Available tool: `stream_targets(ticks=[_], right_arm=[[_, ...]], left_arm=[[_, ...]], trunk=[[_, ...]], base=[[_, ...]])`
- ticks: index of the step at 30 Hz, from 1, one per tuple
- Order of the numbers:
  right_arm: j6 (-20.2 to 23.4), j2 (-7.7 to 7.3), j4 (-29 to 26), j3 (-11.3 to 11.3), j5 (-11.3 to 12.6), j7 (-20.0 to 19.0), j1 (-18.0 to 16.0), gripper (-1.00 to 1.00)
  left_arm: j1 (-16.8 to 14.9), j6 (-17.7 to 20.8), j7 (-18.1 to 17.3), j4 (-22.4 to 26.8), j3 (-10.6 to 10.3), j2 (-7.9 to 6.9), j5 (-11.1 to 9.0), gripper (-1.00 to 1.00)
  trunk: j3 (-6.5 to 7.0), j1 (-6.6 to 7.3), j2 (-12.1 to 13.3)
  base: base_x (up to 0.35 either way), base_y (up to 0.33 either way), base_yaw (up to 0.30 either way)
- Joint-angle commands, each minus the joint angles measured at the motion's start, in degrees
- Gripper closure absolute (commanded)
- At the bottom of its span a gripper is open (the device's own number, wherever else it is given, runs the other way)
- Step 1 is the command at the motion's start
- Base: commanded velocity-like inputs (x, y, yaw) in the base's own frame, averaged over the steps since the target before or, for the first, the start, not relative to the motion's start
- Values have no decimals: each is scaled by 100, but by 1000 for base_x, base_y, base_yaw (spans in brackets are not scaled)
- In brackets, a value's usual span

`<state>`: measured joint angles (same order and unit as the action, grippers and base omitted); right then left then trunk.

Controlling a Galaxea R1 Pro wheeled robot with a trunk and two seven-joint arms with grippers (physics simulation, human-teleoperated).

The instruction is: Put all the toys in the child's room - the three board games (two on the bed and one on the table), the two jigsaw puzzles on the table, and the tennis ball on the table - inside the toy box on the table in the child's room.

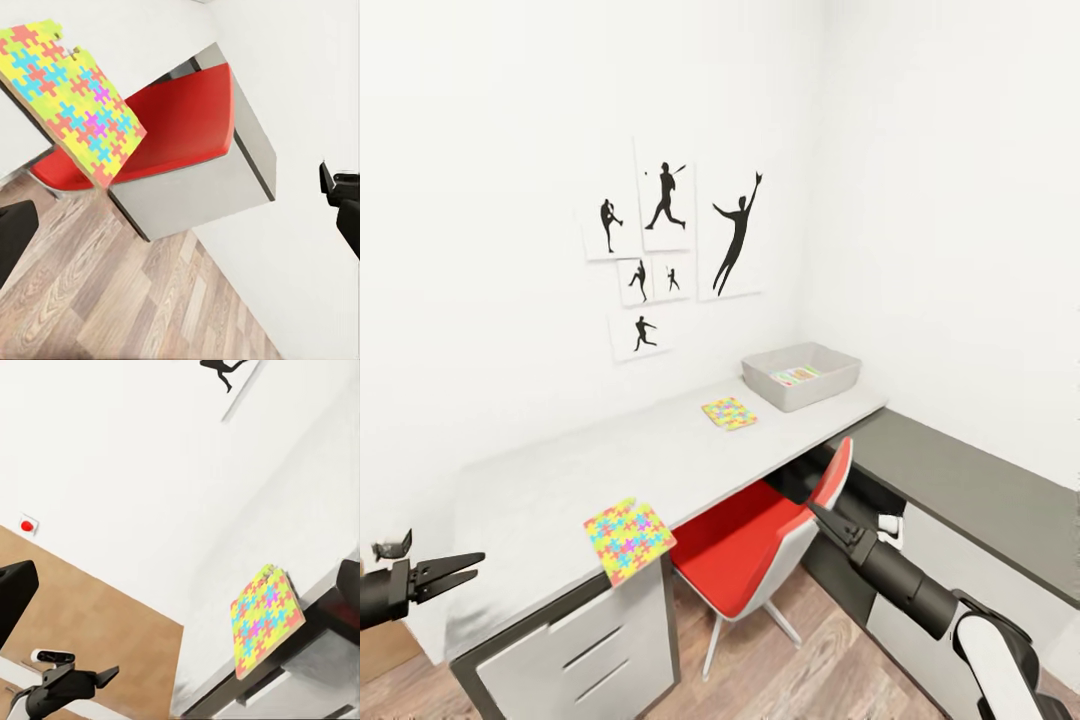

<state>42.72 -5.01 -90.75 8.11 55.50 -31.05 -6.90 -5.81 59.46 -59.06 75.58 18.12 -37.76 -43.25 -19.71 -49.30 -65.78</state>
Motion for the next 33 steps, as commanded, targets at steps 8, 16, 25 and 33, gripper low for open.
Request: stream_targets(ticks=[8, 16, 25, 33], right_arm=[[43, 0, -3, 60, 22, -1, 34, -100], [44, 0, -4, 67, 17, 1, 39, -100], [36, 7, -4, 68, 14, 3, 39, -100], [28, 8, -4, 68, 14, 3, 39, -100]], left_arm=[[-10, 20, -18, 4, -1, 32, 7, -100], [-10, 9, -11, 8, 2, 50, 3, -100], [-13, 4, 7, 121, -1, 125, 1, -100], [-13, -2, 297, 258, -1, 379, 3, -100]], trunk=[[-151, -174, -327], [-295, -350, -647], [-456, -547, -1008], [-600, -723, -1329]], base=[[-85, 0, 0], [-175, 0, 0], [-87, 0, 0], [-10, 0, 0]])
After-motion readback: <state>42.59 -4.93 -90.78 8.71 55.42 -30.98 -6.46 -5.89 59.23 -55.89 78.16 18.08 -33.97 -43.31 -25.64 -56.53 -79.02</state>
